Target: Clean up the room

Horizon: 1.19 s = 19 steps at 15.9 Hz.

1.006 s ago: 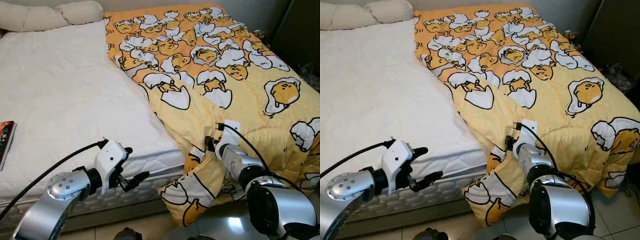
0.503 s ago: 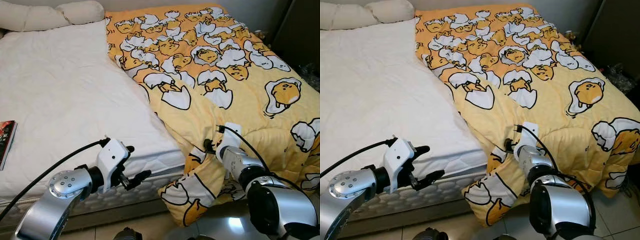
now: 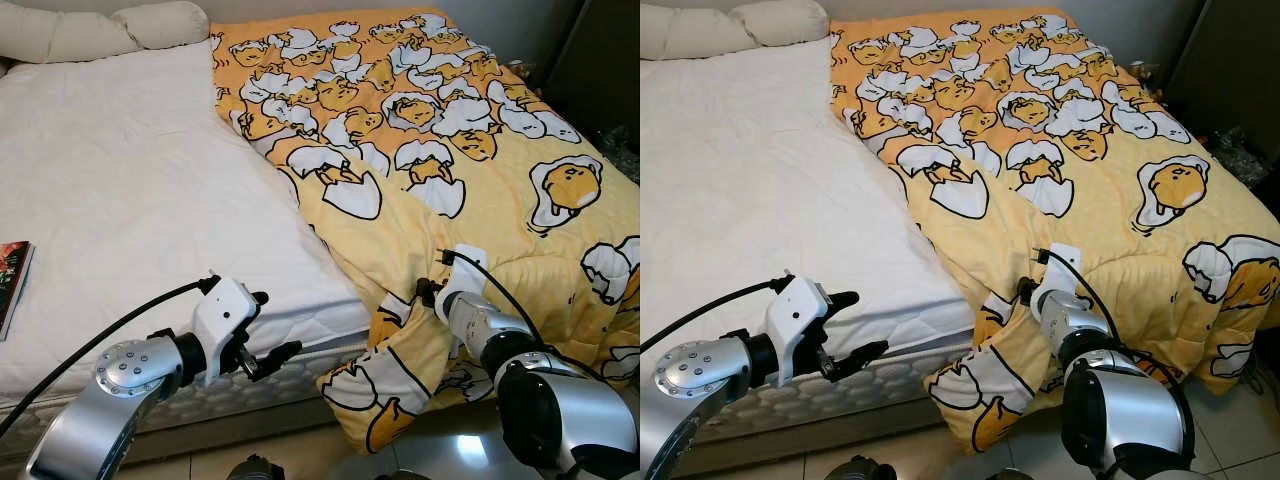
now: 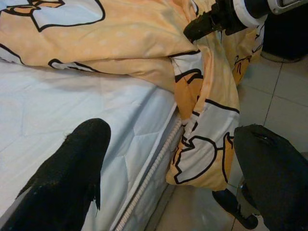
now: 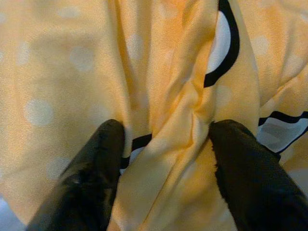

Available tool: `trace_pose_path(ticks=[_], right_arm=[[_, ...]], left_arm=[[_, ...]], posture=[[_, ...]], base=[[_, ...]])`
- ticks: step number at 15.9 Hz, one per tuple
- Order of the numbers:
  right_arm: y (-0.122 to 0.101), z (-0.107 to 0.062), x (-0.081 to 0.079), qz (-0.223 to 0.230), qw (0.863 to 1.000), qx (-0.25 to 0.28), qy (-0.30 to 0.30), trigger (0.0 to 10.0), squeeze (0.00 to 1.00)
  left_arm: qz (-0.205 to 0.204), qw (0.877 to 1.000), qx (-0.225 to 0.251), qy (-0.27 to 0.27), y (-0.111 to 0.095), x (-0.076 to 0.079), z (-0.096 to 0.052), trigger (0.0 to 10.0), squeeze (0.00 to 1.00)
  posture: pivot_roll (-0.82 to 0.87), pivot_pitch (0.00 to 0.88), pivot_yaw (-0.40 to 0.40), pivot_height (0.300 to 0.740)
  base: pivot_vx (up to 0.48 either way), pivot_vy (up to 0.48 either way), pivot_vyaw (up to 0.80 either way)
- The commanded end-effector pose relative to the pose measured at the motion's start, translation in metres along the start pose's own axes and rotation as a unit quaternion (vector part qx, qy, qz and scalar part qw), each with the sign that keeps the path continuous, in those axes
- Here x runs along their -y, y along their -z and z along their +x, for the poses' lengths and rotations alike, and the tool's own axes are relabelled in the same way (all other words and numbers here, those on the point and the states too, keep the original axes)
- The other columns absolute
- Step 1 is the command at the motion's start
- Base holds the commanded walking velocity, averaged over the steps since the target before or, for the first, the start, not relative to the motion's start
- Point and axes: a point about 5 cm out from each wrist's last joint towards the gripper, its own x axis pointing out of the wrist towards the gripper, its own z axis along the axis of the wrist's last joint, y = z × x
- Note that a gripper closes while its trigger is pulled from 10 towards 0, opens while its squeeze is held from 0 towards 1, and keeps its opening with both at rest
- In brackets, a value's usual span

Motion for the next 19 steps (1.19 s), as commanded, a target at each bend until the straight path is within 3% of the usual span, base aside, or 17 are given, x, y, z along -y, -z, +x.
trace_pose_path(ticks=[1, 12, 19], right_arm=[[0.000, 0.000, 0.002, 0.002, 1.000, -0.004, 0.001, 0.0, 0.00], [0.005, 0.000, 0.010, 0.017, 1.000, -0.010, 0.005, 0.0, 0.00], [0.005, -0.001, 0.015, 0.022, 0.999, 0.003, -0.027, 0.0, 0.00]], left_arm=[[0.005, 1.000, -0.003, 0.009, -0.001, 0.003, -0.002, 10.0, 0.00], [-0.001, 1.000, -0.006, 0.019, 0.001, 0.007, -0.001, 10.0, 0.00], [-0.005, 1.000, 0.007, 0.007, 0.001, 0.001, 0.010, 10.0, 0.00]], posture=[[0.12, 0.053, 0.037, 0.740], [0.11, 0.054, 0.045, 0.740], [0.06, 0.000, 0.029, 0.740]], base=[[0.000, 0.000, 0.00], [0.000, 0.000, 0.00], [0.000, 0.000, 0.00]])
